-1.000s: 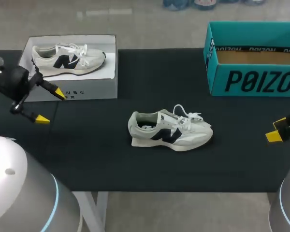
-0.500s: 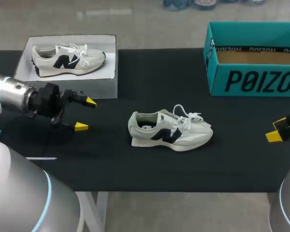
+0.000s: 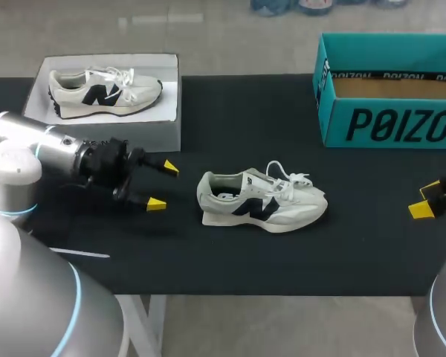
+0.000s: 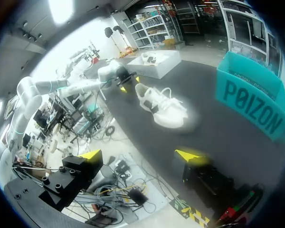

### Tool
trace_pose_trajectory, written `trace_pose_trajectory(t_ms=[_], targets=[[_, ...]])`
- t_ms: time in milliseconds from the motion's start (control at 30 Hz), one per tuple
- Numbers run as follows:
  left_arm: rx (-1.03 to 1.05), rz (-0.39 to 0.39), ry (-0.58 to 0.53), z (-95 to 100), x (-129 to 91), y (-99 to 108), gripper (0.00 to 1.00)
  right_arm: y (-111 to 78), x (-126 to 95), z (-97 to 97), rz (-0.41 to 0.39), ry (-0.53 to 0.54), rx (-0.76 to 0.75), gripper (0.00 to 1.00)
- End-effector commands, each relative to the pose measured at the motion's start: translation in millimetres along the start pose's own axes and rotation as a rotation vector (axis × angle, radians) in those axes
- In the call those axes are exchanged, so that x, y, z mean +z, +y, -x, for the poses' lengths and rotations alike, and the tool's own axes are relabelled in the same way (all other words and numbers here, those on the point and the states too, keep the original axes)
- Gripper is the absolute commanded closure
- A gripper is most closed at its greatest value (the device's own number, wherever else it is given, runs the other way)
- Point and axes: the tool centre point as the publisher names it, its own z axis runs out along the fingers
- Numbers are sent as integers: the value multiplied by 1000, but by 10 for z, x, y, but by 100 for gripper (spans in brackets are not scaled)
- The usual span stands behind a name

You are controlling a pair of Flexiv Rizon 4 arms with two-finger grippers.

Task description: Take the shoe out of the shoebox, open the shoe tongue, remove and reinsert the insole, then place the shoe into the shoebox

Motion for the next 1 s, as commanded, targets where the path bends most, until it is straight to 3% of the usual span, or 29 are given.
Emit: trace_pose_trajectory(t_ms=[33,333,1000], targets=[[-2,1,-15,-65,90,69,0,-79,-37,-93,12,-41,0,0],[-21,-7,-68,-99,262,210,0,-79,-37,-93,12,-41,0,0],[-28,35,-114,151,629,399,0,-79,-37,-93,12,-41,0,0]])
